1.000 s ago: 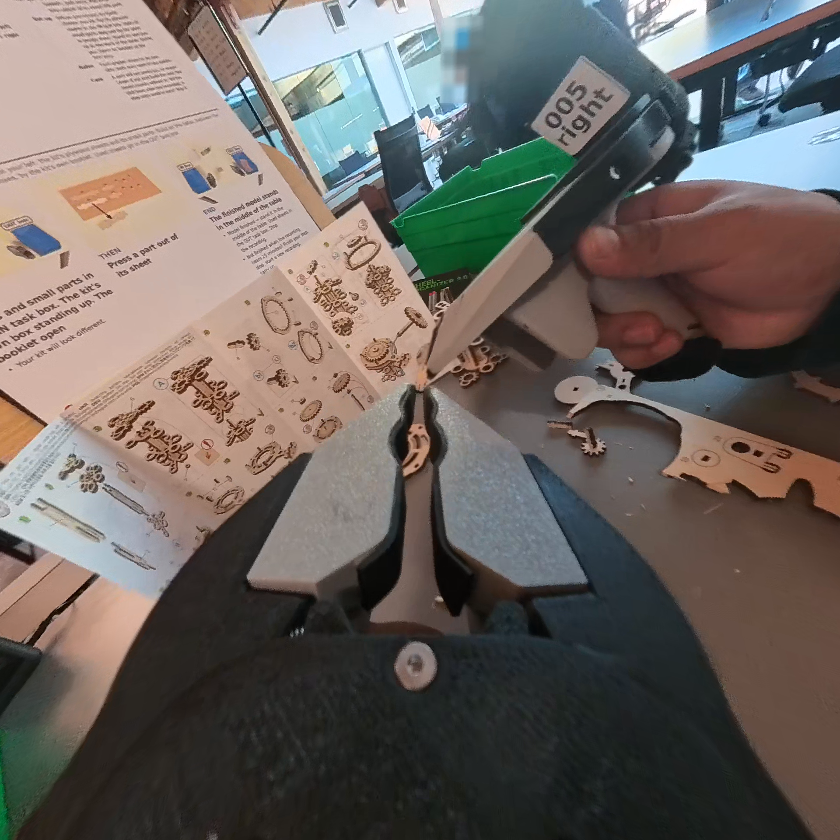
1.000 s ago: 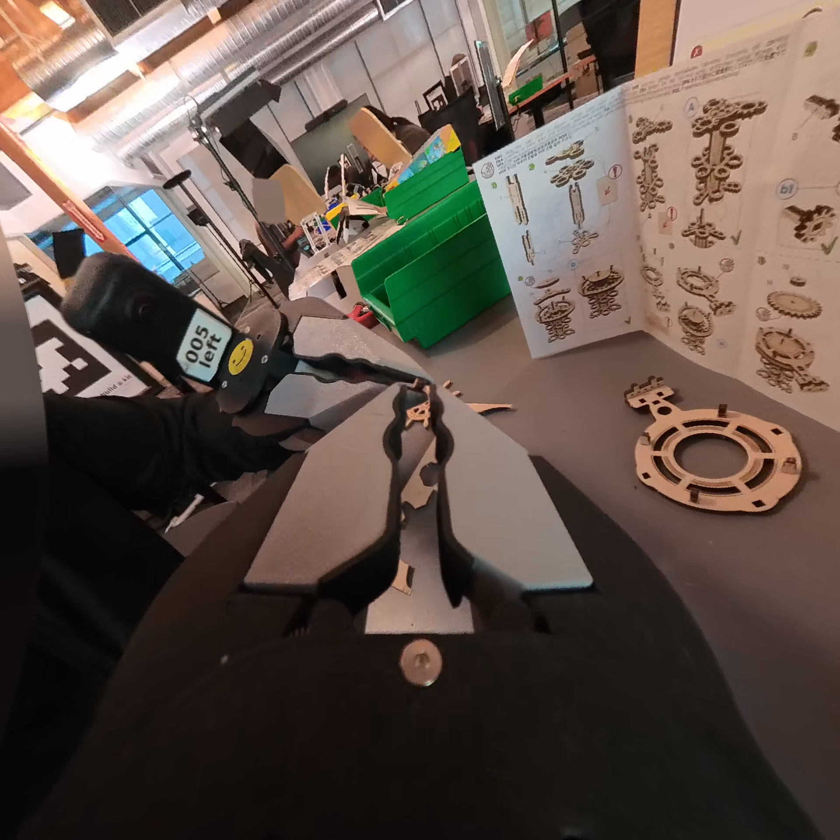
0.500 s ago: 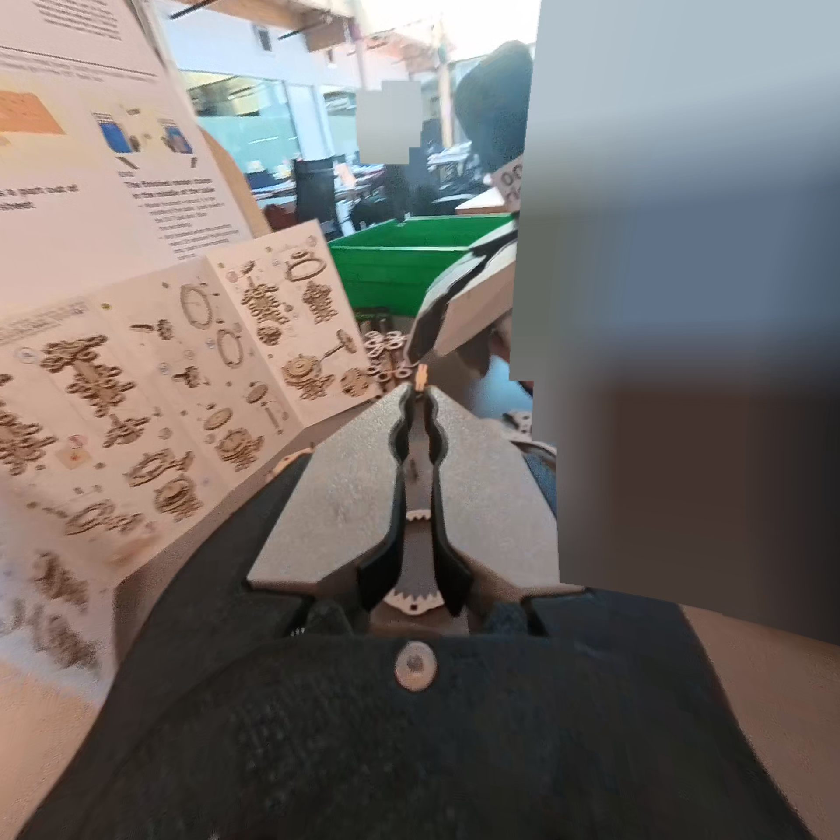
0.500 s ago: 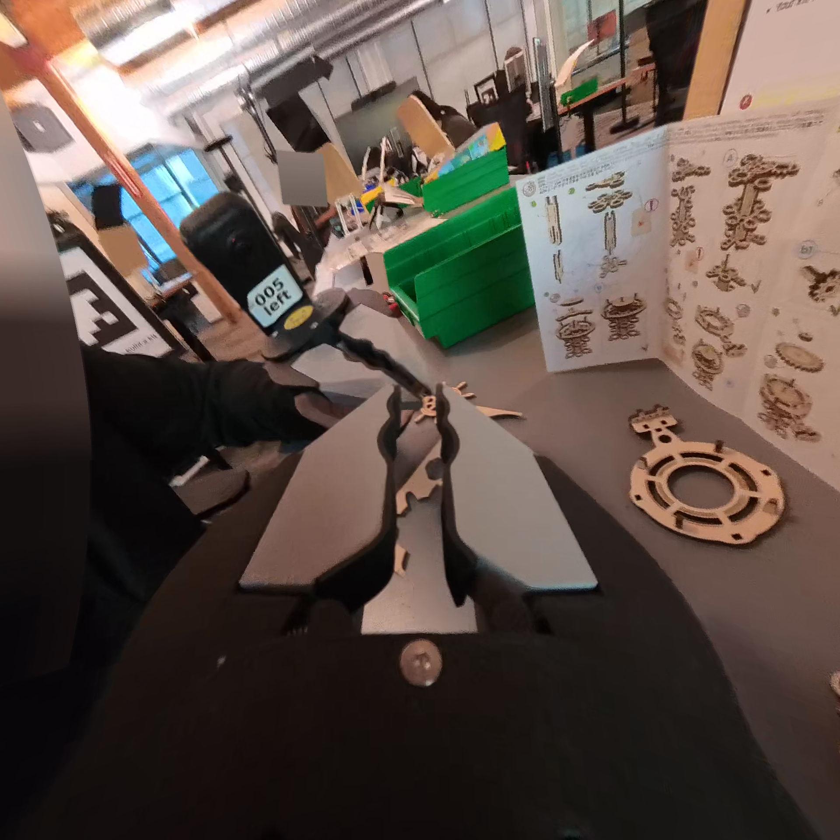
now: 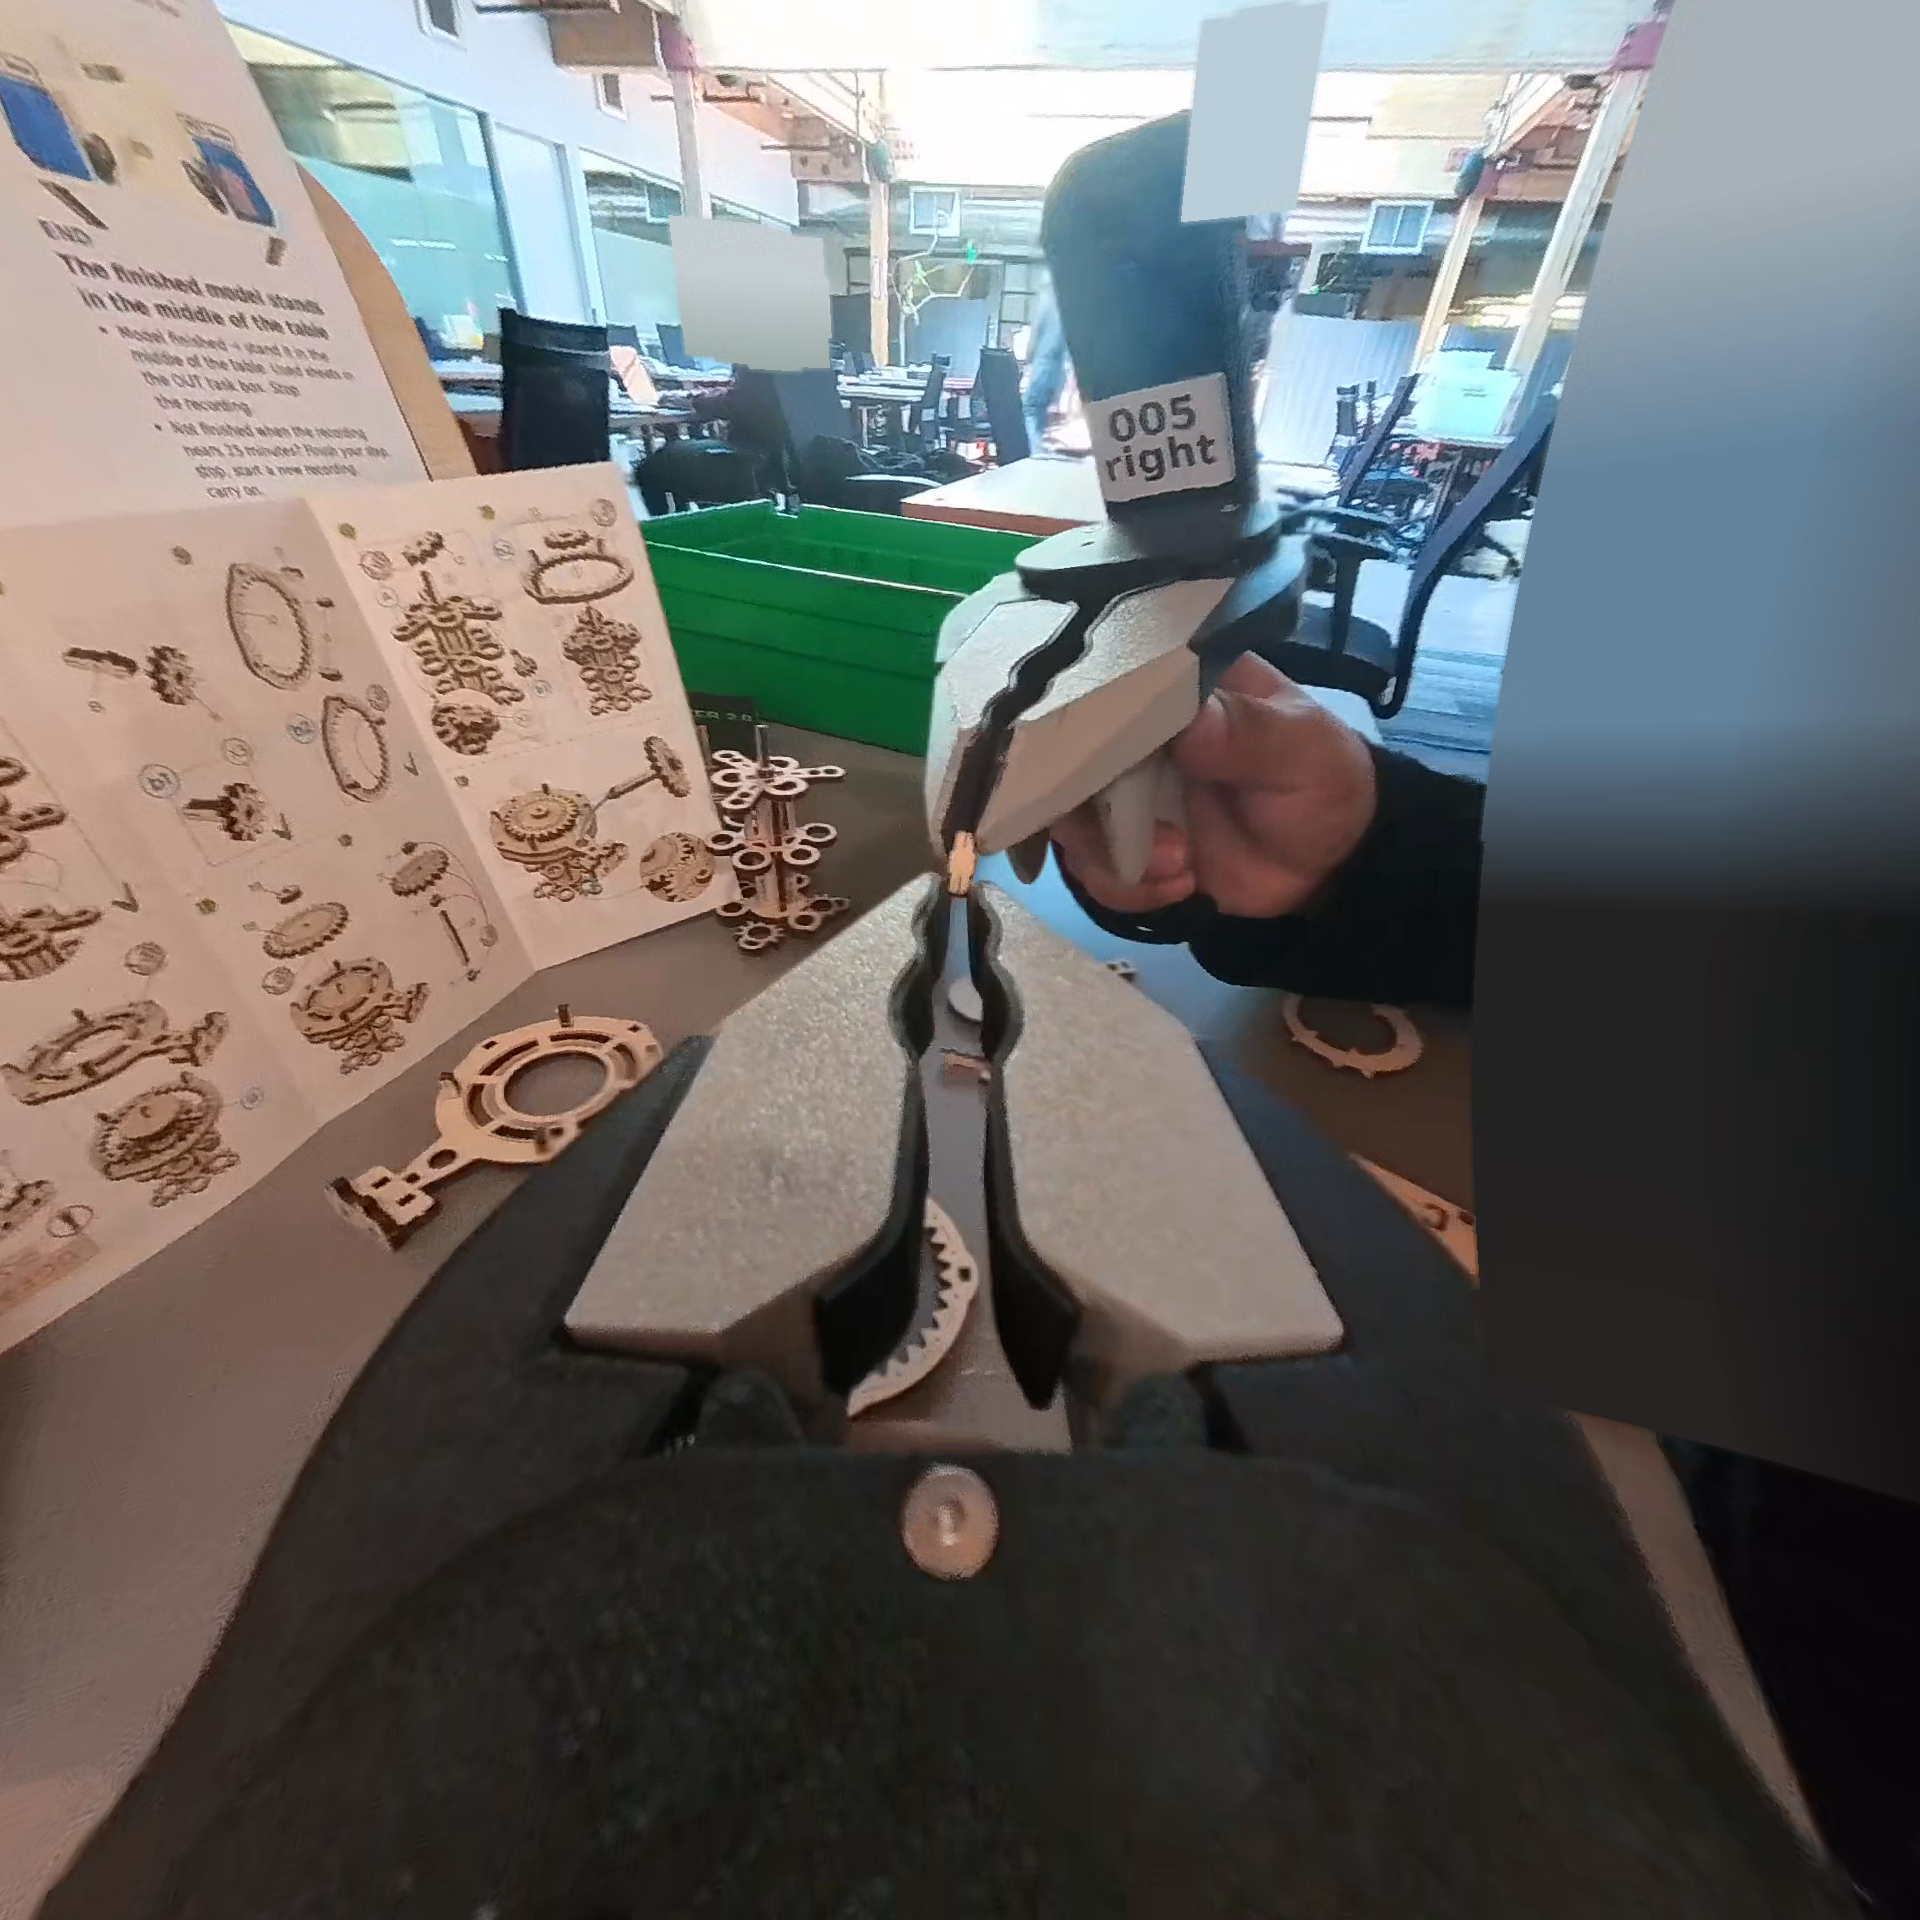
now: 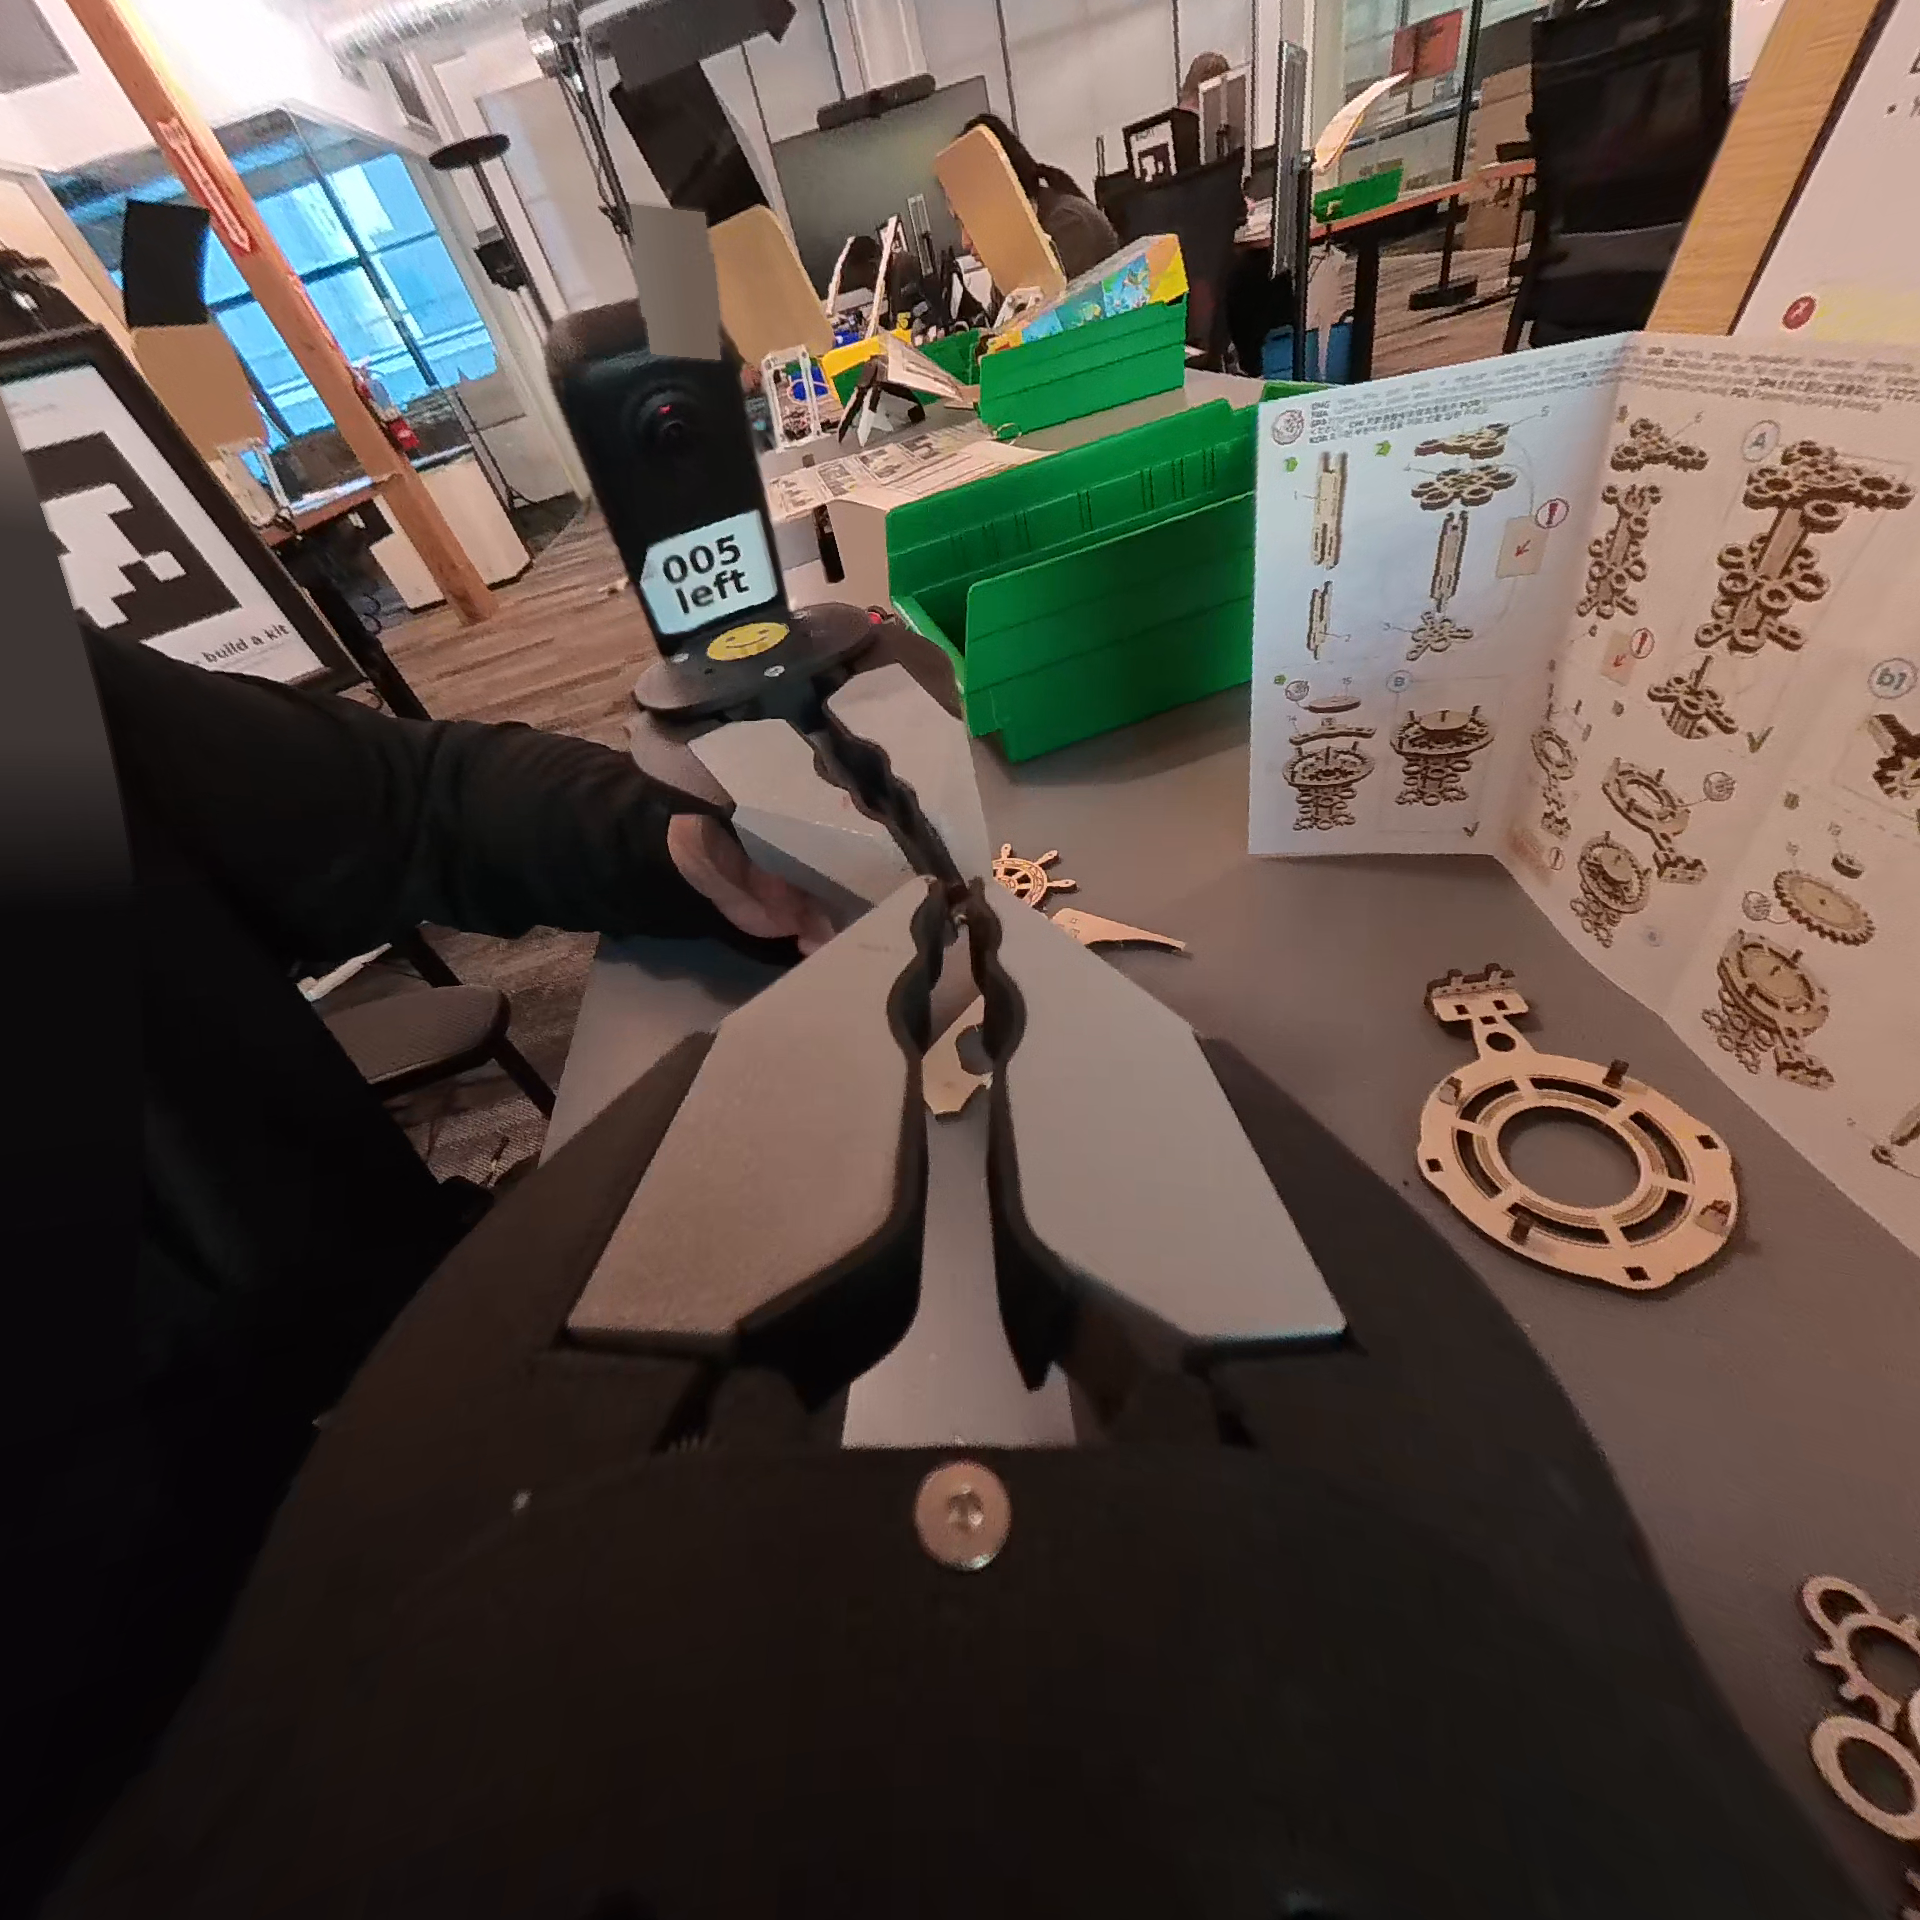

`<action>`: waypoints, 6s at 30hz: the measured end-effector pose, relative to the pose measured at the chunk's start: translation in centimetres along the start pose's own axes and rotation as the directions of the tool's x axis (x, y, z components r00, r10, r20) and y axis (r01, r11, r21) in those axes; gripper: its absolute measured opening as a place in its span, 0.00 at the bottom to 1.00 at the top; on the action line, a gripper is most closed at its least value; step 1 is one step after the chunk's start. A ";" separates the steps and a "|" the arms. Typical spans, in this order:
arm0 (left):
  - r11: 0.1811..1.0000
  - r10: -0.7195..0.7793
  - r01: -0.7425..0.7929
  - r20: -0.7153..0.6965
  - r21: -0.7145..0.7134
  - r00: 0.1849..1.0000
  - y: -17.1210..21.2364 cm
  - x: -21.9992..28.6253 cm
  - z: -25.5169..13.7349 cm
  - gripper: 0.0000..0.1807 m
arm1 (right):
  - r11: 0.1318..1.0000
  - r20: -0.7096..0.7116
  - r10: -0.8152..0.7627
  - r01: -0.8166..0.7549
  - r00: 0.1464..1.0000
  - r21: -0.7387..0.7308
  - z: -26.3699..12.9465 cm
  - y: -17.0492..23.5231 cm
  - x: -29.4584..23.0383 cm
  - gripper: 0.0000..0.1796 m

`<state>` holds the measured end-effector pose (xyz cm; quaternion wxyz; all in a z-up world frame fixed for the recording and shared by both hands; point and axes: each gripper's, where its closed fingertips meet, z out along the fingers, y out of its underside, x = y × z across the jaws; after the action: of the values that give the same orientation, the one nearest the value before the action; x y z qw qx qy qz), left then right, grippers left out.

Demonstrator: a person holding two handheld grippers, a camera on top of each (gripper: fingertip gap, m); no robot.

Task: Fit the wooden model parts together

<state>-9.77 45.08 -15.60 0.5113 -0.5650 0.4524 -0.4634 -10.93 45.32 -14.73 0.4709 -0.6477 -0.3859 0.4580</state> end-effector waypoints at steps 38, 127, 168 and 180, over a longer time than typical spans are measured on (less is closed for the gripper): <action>0.769 0.041 -0.117 -0.134 -0.628 0.990 12.1 -0.5 -1.4 0.00 | 0.790 0.268 -0.122 0.257 0.956 -0.557 2.4 11.8 1.5 0.00; 0.696 0.128 -0.291 -0.284 -0.656 0.950 12.0 -1.2 -5.4 0.00 | 0.834 0.087 -0.163 0.184 0.983 -0.520 4.8 10.9 0.0 0.00; 0.882 -0.053 -0.063 -0.232 -0.467 0.971 7.4 -0.1 -3.1 0.05 | 0.969 0.066 -0.062 0.076 0.996 -0.236 4.9 5.6 0.2 0.00; 0.908 -0.048 -0.046 -0.213 -0.416 0.976 6.3 -0.4 -2.9 0.00 | 0.981 0.084 -0.024 0.040 0.996 -0.187 4.5 4.8 0.0 0.00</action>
<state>-12.91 44.63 -21.76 0.3254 -0.6071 0.5943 -0.4152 -14.87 45.26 -19.99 0.3985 -0.6639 -0.4569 0.4377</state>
